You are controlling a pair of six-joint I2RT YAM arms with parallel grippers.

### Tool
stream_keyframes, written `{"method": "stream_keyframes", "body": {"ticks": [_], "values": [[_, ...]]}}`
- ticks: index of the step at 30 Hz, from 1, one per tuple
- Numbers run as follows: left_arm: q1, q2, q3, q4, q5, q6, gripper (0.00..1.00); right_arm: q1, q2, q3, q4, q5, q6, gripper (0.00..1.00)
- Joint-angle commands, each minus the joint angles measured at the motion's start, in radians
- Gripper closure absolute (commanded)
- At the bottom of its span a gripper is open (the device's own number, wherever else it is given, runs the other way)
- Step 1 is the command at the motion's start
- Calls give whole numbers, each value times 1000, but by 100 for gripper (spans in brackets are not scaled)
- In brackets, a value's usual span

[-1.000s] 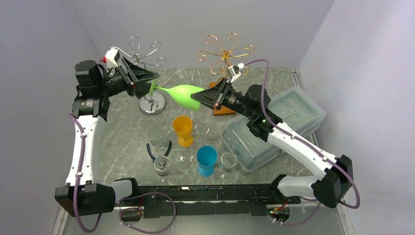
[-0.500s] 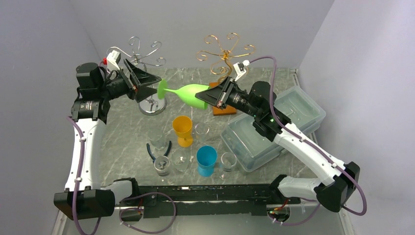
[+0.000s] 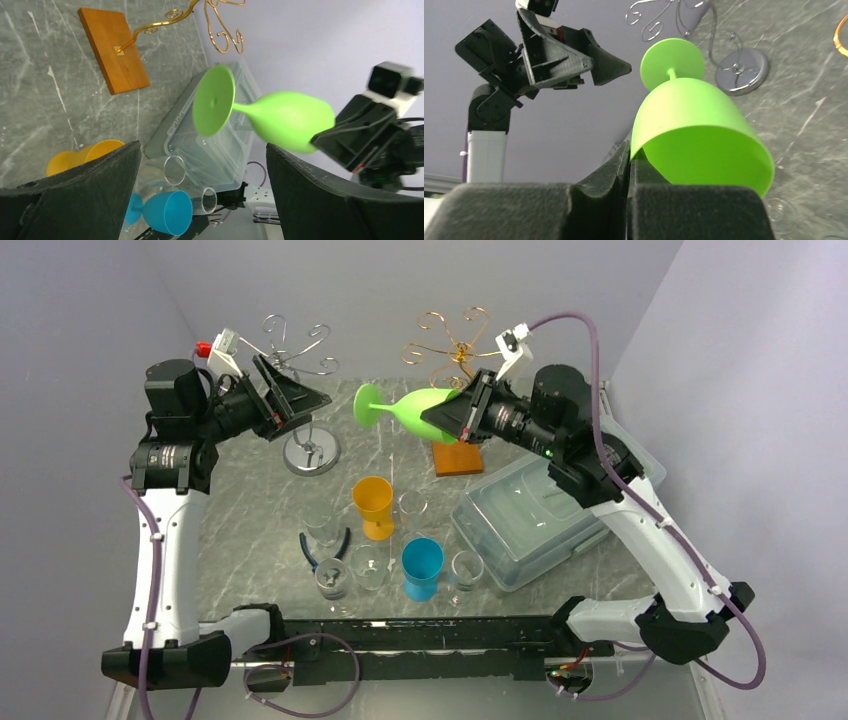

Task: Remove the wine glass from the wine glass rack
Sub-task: Place the wine glass at the center of the board.

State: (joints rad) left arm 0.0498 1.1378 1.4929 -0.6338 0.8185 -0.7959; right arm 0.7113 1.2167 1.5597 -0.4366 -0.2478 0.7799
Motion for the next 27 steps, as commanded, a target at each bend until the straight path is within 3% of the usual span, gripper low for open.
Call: {"method": "stream_keyframes", "body": {"ticks": [1, 14, 27], "values": [[-43, -10, 79, -76, -121, 129, 1, -1, 80, 192, -301, 91, -203, 100], [-137, 22, 107, -136, -251, 225, 1, 33, 243, 355, -595, 257, -382, 100], [-139, 18, 77, -142, -267, 251, 1, 77, 402, 373, -635, 309, -454, 100]]}}
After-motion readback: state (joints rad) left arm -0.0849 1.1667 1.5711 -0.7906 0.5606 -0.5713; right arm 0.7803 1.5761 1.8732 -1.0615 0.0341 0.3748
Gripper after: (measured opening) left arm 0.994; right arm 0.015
